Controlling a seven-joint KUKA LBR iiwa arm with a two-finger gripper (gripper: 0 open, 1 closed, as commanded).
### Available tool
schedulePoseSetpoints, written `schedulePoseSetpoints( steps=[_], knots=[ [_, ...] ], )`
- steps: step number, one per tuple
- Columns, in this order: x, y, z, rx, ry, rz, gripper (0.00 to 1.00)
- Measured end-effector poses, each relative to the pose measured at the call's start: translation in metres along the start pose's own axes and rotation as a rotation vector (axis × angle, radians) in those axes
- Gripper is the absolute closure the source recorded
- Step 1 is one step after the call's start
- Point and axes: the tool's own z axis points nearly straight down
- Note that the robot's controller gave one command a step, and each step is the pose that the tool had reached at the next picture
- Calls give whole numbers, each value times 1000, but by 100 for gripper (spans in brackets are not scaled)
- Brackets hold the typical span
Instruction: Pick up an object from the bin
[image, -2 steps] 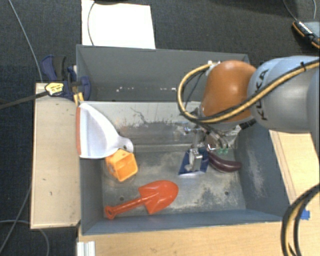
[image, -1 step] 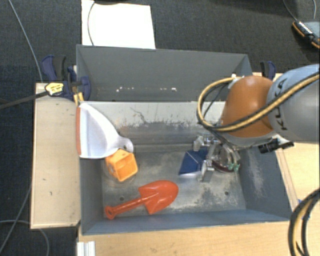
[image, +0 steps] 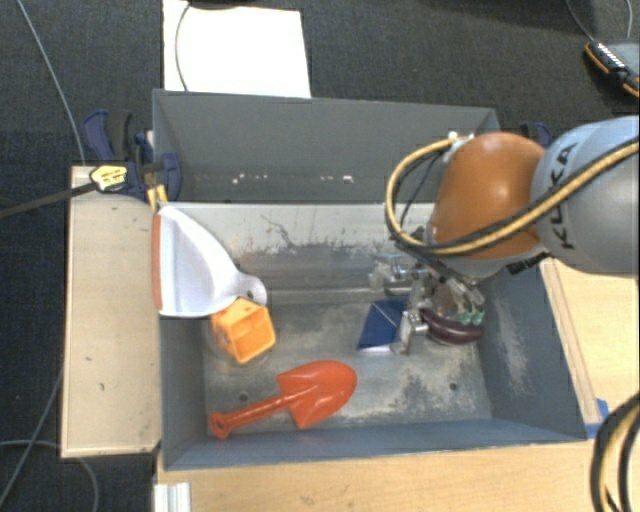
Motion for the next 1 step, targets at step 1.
schedulePoseSetpoints(
  steps=[1],
  knots=[
    [13,-26,-7,6,5,192,0]
  ],
)
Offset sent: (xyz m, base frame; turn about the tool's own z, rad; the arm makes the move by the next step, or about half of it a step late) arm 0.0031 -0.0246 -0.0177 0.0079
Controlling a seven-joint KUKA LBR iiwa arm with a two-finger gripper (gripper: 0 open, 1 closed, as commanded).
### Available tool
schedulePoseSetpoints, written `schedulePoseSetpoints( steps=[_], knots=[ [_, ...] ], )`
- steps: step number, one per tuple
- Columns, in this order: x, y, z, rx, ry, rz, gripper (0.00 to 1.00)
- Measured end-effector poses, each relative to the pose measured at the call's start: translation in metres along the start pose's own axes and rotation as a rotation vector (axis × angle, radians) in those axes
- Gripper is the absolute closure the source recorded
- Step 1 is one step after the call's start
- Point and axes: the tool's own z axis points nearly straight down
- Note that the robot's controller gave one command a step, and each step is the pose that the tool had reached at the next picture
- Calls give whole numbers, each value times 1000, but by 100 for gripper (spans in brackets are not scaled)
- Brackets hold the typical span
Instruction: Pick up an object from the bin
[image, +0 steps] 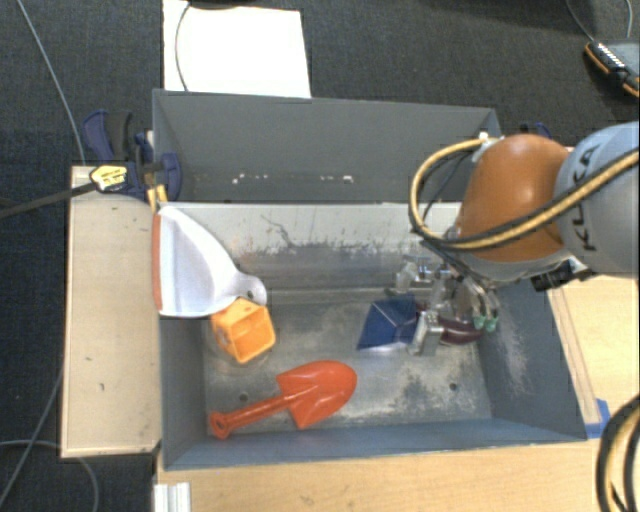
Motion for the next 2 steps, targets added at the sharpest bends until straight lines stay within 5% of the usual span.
schedulePoseSetpoints(
  steps=[1,2],
  knots=[
    [-11,3,25,-7,-3,-182,0],
    [-6,-1,29,-5,-4,-95,0]
  ],
)
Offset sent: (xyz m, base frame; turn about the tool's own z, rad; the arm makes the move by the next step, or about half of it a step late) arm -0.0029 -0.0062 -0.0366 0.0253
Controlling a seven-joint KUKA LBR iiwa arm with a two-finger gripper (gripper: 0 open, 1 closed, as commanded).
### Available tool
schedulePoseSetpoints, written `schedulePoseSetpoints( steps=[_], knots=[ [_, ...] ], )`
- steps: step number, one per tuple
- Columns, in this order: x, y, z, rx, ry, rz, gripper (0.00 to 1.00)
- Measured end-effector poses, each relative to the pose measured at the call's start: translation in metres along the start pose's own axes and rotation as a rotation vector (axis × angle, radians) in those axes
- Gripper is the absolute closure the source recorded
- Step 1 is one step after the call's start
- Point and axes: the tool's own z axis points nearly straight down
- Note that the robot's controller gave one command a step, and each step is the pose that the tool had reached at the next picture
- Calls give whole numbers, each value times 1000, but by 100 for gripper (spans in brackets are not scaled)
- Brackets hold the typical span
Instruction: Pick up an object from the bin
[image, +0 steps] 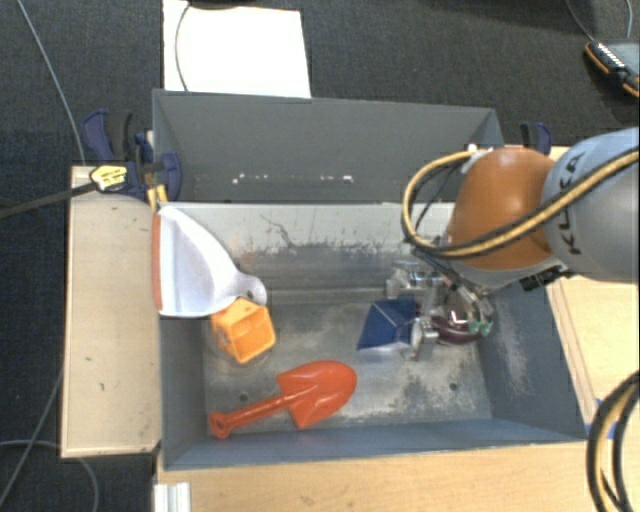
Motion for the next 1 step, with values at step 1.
schedulePoseSetpoints(
  steps=[1],
  knots=[
    [-12,3,19,0,-5,-218,0]
  ],
)
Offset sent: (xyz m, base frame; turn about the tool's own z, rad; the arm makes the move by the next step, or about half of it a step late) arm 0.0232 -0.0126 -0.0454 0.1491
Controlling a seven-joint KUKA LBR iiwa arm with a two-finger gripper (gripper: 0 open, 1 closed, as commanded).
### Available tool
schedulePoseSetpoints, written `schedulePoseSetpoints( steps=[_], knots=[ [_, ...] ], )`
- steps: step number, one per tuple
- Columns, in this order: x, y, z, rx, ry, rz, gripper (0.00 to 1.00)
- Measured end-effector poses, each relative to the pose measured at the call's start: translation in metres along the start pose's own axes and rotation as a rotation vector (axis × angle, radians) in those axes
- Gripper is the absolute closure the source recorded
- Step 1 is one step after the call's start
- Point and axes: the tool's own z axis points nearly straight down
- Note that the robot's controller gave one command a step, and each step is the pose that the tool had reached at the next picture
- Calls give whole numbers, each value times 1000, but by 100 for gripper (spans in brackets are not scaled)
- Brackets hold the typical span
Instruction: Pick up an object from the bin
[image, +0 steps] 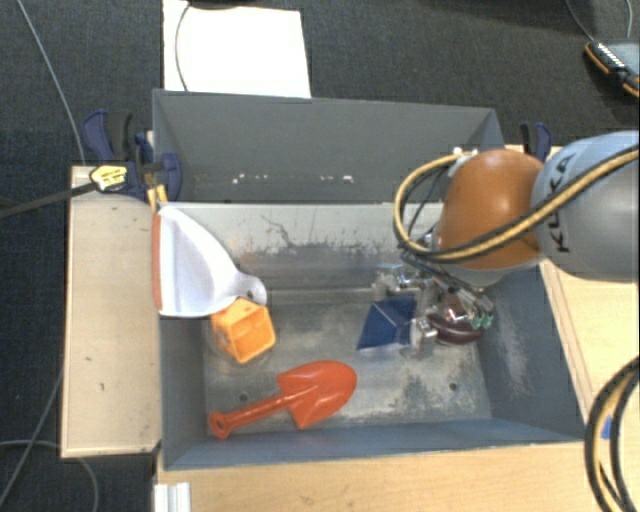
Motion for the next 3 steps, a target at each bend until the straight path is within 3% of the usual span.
schedulePoseSetpoints(
  steps=[1,2,3],
  knots=[
    [-4,-11,15,-1,2,92,0],
    [3,1,32,0,0,78,0],
    [3,-5,39,0,1,193,0]
  ],
)
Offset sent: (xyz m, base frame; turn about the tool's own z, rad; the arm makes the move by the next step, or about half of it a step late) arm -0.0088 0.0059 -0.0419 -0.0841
